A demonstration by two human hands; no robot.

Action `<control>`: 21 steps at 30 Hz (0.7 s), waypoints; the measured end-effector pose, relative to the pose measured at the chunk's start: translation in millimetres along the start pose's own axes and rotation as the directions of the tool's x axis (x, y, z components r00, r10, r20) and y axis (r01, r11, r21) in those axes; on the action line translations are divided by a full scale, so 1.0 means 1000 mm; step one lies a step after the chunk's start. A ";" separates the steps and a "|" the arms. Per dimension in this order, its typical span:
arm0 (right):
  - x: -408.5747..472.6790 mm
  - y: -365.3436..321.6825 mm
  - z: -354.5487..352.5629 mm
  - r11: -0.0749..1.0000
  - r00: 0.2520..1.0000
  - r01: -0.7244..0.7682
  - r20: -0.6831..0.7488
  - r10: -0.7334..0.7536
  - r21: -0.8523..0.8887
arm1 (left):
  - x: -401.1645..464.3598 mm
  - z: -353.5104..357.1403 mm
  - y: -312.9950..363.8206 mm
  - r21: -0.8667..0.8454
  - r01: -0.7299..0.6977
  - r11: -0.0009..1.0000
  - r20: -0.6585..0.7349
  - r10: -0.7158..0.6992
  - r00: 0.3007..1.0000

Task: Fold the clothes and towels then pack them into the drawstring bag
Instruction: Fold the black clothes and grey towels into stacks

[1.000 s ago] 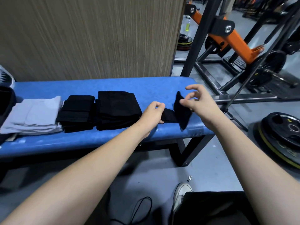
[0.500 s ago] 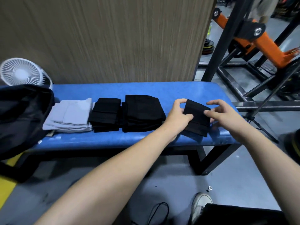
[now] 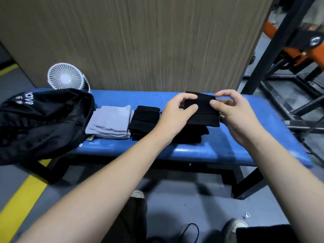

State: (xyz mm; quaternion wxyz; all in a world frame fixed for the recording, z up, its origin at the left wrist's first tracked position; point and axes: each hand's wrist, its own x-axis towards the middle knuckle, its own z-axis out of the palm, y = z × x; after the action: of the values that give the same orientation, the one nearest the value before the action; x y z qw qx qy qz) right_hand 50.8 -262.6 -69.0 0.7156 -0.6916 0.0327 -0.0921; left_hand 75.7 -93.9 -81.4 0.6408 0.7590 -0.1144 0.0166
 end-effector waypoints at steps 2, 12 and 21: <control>0.001 0.000 0.027 0.995 0.999 0.047 0.002 -0.047 -0.090 | 0.000 -0.027 -0.003 -0.010 -0.012 1.000 -0.057 0.011 0.998; 0.008 0.022 0.130 0.785 0.965 0.263 0.149 -0.217 -0.561 | 0.002 -0.115 -0.028 0.216 0.028 0.976 -0.201 0.016 0.979; 0.012 0.037 0.157 0.649 0.972 0.222 0.220 -0.086 -0.728 | -0.001 -0.128 -0.044 0.524 0.135 0.841 -0.109 -0.091 0.990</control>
State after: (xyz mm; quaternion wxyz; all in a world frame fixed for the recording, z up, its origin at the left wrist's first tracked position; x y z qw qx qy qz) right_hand 93.3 -109.0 -98.6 0.3581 -0.9294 -0.0509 -0.0738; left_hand 99.2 37.9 -101.7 0.4108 0.9102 -0.0348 0.0402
